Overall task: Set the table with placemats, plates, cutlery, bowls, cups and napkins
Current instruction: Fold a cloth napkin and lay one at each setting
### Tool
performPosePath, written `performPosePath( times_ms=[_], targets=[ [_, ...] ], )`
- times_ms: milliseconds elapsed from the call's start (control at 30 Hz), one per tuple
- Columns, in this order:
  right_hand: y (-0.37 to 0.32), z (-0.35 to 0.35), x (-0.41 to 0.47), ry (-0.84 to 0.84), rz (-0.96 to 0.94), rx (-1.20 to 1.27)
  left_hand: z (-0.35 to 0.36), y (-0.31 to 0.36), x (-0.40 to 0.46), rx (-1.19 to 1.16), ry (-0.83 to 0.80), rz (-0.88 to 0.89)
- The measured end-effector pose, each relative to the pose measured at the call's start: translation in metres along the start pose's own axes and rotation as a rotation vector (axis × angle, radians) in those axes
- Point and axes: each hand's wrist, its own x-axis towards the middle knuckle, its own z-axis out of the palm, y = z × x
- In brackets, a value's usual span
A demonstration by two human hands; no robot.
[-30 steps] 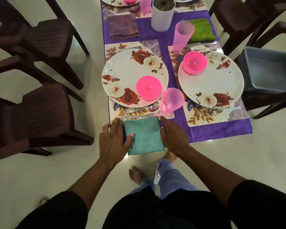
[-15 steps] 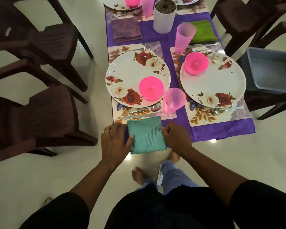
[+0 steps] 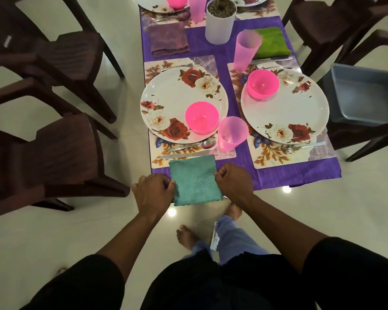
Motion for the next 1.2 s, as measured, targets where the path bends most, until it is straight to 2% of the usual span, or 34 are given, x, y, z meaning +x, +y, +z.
performPosePath(
  times_ms=[267,833,967,1200],
  targets=[
    [-0.002,0.002,-0.001,-0.020,0.001,0.033,-0.001,0.002,-0.002,0.023,-0.014,-0.027],
    [-0.001,-0.001,-0.003,-0.071,0.013,-0.005,-0.004,0.006,-0.009,-0.114,-0.040,-0.073],
    [0.001,-0.003,-0.006,-0.086,0.020,-0.004,-0.008,0.002,-0.017,-0.210,-0.039,-0.063],
    [-0.018,-0.021,-0.005,-0.075,-0.050,-0.066,-0.017,-0.011,-0.028,-0.263,-0.013,-0.065]
  ],
)
